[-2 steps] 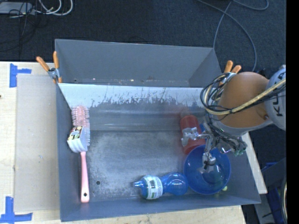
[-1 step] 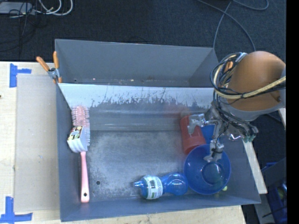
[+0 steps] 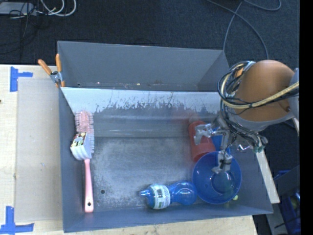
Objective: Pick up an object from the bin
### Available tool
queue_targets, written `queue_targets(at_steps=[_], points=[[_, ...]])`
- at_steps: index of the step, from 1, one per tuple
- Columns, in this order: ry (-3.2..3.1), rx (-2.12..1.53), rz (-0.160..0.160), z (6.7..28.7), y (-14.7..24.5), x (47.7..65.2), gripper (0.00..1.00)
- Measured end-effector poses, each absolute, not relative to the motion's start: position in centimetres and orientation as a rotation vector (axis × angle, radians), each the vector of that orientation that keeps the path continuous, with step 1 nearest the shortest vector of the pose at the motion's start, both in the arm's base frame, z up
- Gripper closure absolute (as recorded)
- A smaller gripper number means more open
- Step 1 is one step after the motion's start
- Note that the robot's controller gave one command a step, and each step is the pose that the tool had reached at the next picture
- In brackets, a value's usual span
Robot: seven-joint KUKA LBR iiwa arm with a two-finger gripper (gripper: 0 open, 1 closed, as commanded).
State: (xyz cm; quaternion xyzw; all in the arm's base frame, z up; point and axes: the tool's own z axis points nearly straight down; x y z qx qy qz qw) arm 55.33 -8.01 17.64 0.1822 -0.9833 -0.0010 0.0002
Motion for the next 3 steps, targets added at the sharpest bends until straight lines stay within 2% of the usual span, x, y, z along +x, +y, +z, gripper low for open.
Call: queue_targets(at_steps=[1,2,3], points=[[-3.092,0.563,-0.003,15.6,-4.7,55.3,0.00],[-3.079,0.611,-0.004,10.7,-3.5,56.3,0.00],[-3.081,0.581,-0.008,9.7,-4.2,57.3,0.00]])
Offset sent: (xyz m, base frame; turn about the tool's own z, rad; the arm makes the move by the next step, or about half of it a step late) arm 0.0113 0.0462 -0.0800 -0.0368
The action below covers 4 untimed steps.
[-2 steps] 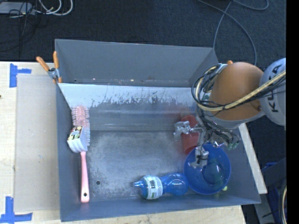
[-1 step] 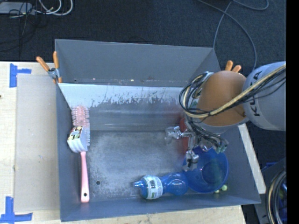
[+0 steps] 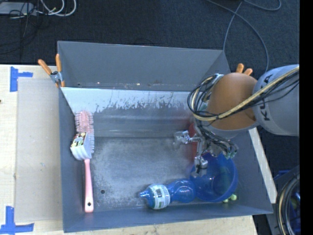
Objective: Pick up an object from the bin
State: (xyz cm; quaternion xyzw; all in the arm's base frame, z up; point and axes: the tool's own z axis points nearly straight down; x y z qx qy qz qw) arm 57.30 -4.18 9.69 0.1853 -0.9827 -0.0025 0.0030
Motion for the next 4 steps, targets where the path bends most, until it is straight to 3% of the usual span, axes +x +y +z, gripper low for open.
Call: queue_targets(at_steps=[1,2,3,4], points=[[-3.083,0.581,-0.007,8.6,-3.2,51.9,0.00],[-3.098,0.529,-0.009,9.0,-8.2,48.5,0.00],[-3.108,-0.339,-0.010,7.0,-5.2,51.6,1.00],[-3.108,-0.336,-0.010,7.0,-5.2,51.6,1.00]])
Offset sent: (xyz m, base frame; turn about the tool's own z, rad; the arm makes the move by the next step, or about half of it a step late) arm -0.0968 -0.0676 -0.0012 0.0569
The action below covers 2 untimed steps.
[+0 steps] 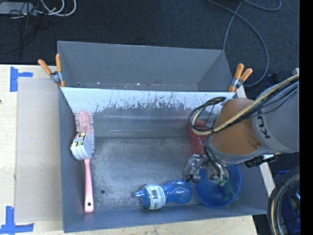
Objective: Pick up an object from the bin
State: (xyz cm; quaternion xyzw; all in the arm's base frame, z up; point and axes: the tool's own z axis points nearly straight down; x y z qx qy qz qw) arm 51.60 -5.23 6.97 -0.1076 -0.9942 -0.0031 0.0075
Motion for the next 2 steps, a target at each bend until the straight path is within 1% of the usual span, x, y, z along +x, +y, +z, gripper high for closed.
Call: queue_targets(at_steps=[1,2], points=[[-3.074,-0.552,-0.009,7.17,1.02,47.83,0.00],[-3.077,-0.550,-0.009,7.20,0.98,47.91,0.00]])
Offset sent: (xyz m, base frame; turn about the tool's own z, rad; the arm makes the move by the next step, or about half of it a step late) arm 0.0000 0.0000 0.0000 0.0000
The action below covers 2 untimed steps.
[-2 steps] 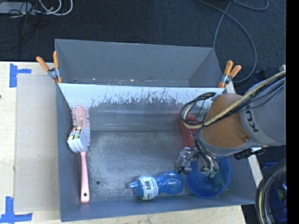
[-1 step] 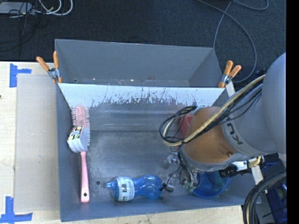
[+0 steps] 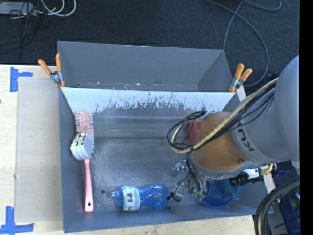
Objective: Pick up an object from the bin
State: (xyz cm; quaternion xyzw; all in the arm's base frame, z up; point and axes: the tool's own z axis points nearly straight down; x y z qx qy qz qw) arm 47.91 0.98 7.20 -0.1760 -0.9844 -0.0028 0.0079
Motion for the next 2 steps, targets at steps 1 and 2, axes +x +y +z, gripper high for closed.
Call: queue_targets(at_steps=[1,2], points=[[-3.029,-0.756,-0.003,7.7,3.0,48.7,0.00],[-2.840,-1.300,0.000,7.5,7.0,49.2,0.00]])
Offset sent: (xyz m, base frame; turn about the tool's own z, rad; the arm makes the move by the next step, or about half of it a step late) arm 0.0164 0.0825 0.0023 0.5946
